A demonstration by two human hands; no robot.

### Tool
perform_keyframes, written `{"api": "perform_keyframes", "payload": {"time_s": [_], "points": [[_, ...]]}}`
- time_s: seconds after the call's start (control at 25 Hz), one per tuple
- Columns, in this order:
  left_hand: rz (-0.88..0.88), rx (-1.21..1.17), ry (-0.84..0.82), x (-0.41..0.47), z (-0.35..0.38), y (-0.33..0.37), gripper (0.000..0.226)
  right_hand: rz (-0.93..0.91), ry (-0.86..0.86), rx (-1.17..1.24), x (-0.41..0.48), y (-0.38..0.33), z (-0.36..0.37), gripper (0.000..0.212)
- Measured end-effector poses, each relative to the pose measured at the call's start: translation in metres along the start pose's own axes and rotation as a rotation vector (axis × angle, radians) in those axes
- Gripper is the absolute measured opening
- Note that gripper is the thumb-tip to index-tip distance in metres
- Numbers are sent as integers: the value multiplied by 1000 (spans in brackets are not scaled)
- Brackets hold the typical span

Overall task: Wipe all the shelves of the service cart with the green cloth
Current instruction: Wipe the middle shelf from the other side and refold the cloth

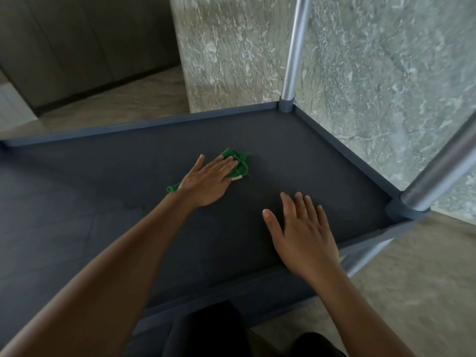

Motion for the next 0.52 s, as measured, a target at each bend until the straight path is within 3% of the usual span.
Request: {"api": "perform_keyframes", "payload": {"time_s": [0.52], "points": [[406,-102,-74,-159,-8,103,50,-4,-58,-4,1,-3,7,81]]}}
Point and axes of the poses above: each hand's wrist, its own x-axis towards the middle knuckle, its own z-axis out of the palm, y = z × x, the point moved 10 cm from there along x, towards the middle knuckle, and after that the axes turned 8 degrees about x, right-handed, at the moved point
